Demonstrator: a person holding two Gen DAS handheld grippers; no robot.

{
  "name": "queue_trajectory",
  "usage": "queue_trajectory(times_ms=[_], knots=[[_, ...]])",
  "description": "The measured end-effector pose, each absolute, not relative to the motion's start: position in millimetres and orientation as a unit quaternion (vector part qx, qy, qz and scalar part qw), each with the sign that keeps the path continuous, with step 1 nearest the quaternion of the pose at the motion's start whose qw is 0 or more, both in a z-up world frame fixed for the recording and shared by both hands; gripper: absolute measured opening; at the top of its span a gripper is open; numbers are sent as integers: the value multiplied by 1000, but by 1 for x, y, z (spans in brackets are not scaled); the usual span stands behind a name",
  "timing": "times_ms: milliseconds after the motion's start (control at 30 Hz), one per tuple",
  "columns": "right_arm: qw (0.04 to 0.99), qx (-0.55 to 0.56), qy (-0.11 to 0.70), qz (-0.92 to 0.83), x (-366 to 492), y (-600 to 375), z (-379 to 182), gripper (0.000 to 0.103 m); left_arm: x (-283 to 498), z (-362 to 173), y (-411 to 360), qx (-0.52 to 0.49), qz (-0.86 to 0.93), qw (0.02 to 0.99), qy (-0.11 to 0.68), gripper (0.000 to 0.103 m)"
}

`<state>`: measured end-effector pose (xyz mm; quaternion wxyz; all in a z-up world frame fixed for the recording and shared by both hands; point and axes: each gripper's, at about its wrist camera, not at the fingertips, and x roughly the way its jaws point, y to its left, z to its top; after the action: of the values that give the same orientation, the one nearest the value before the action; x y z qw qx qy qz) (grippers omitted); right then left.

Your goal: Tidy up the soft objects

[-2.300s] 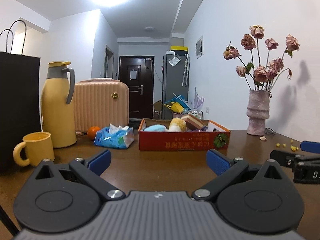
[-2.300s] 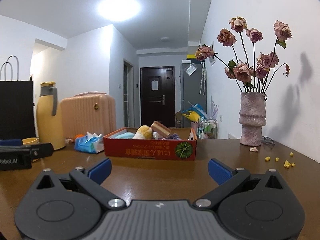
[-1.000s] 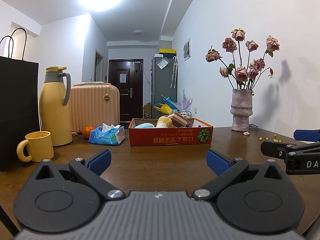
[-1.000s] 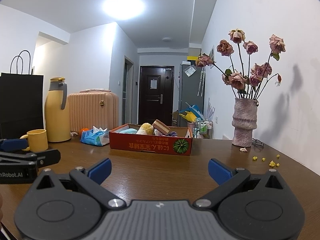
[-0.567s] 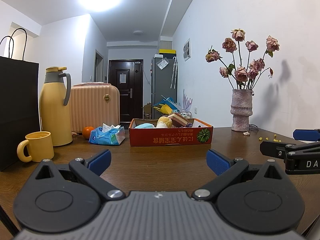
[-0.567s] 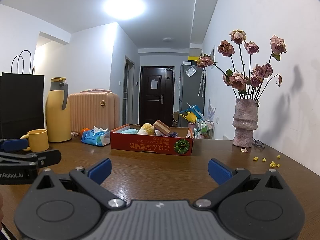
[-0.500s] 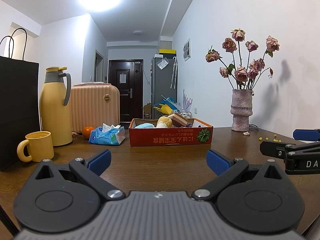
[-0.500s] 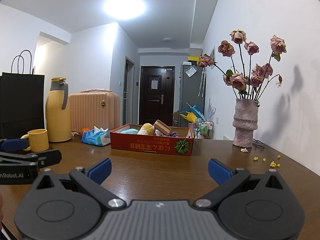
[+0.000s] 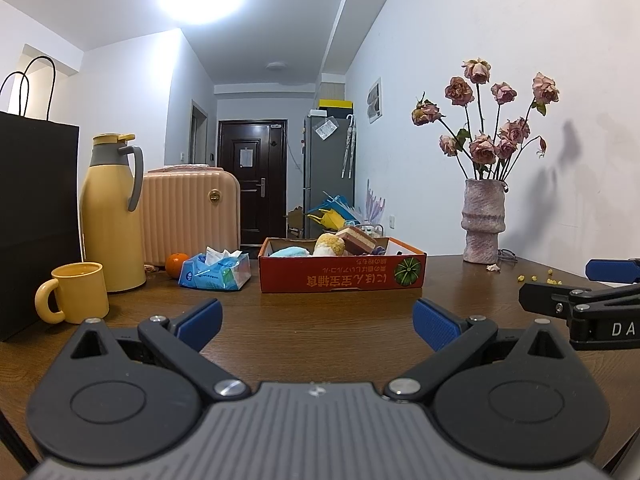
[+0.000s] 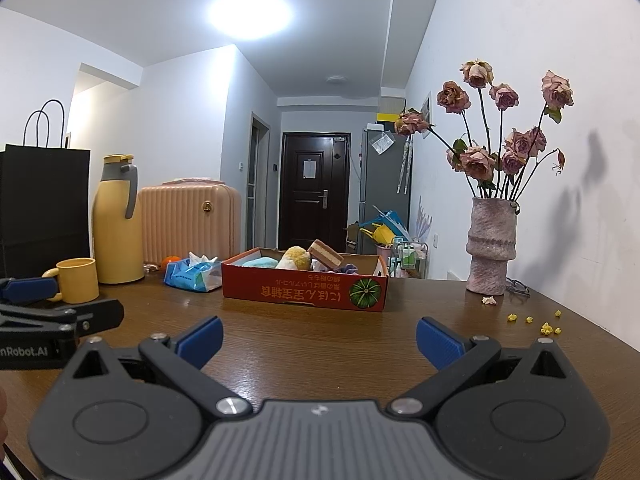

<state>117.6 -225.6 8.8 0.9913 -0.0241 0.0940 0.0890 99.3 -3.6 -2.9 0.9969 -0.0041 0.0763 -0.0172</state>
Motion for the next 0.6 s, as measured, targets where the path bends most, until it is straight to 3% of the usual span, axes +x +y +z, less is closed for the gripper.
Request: queue_trajectory(times_ms=[600], knots=[[991, -25, 96, 89, 117, -223, 8, 103, 92, 0, 0, -18, -28, 997, 69, 103]])
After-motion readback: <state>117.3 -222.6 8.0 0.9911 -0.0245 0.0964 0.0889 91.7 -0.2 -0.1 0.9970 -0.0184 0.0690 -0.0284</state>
